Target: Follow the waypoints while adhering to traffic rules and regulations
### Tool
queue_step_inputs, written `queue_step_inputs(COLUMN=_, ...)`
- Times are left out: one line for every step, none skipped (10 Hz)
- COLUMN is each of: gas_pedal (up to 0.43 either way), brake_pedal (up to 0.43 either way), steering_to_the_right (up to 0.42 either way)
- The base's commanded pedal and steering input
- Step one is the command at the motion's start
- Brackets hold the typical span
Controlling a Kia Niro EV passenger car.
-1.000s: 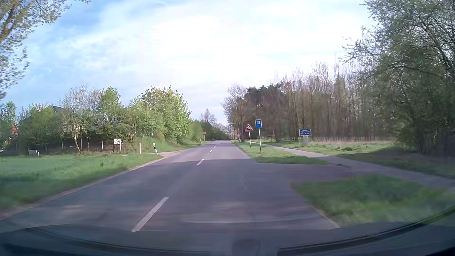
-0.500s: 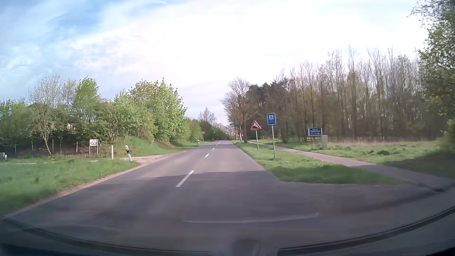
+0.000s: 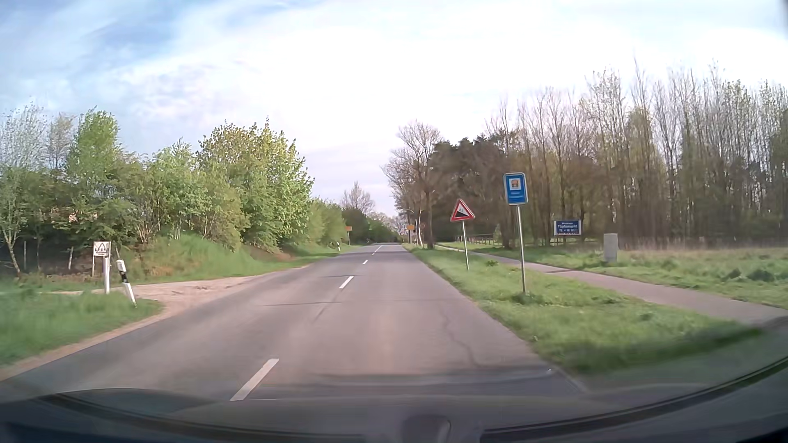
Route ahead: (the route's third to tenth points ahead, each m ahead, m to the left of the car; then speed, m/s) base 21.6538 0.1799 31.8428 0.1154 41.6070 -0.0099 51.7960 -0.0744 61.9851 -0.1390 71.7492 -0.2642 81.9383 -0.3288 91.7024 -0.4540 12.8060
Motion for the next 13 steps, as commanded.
queue_step_inputs(gas_pedal=0.028, brake_pedal=0.0, steering_to_the_right=-0.004)
queue_step_inputs(gas_pedal=0.028, brake_pedal=0.0, steering_to_the_right=-0.004)
queue_step_inputs(gas_pedal=0.028, brake_pedal=0.0, steering_to_the_right=-0.004)
queue_step_inputs(gas_pedal=0.028, brake_pedal=0.0, steering_to_the_right=-0.004)
queue_step_inputs(gas_pedal=0.028, brake_pedal=0.0, steering_to_the_right=-0.004)
queue_step_inputs(gas_pedal=0.028, brake_pedal=0.0, steering_to_the_right=-0.004)
queue_step_inputs(gas_pedal=0.028, brake_pedal=0.0, steering_to_the_right=-0.004)
queue_step_inputs(gas_pedal=0.028, brake_pedal=0.0, steering_to_the_right=-0.004)
queue_step_inputs(gas_pedal=0.028, brake_pedal=0.0, steering_to_the_right=-0.004)
queue_step_inputs(gas_pedal=0.028, brake_pedal=0.0, steering_to_the_right=-0.004)
queue_step_inputs(gas_pedal=0.039, brake_pedal=0.0, steering_to_the_right=-0.004)
queue_step_inputs(gas_pedal=0.039, brake_pedal=0.0, steering_to_the_right=-0.004)
queue_step_inputs(gas_pedal=0.039, brake_pedal=0.0, steering_to_the_right=-0.004)
